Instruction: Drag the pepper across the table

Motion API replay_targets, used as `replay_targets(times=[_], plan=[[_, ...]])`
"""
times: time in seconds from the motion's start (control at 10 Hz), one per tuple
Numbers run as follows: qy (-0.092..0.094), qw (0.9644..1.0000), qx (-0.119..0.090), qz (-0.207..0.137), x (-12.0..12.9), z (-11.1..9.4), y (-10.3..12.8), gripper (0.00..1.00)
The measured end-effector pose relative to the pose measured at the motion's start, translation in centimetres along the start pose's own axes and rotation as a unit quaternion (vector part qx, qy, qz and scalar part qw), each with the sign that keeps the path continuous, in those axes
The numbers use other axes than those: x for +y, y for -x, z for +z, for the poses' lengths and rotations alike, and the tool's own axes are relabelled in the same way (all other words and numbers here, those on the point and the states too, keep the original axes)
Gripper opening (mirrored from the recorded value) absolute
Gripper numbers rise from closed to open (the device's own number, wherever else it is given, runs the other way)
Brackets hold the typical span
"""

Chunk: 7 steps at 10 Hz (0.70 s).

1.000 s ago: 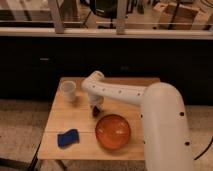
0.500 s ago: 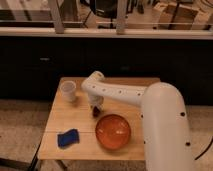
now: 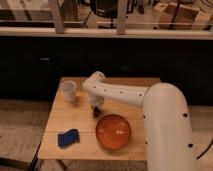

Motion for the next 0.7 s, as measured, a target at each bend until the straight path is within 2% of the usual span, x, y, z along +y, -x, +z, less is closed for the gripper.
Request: replay_targets(times=[0.1,0.2,0.4,0.7], plan=[[-0.01,0.9999,0.002,0.0,0.8,-0.5,-0.3,0.02],[-0.019,0.9998,0.005,0.001,1.0,-0.9,-0.5,0.01],[-0.032,0.9995,0.008,0.002,1.6,-1.6,-1.0,0.0],[-0.047,0.9987,0.016,0.008,4.1,-2.1,-2.0,0.0]])
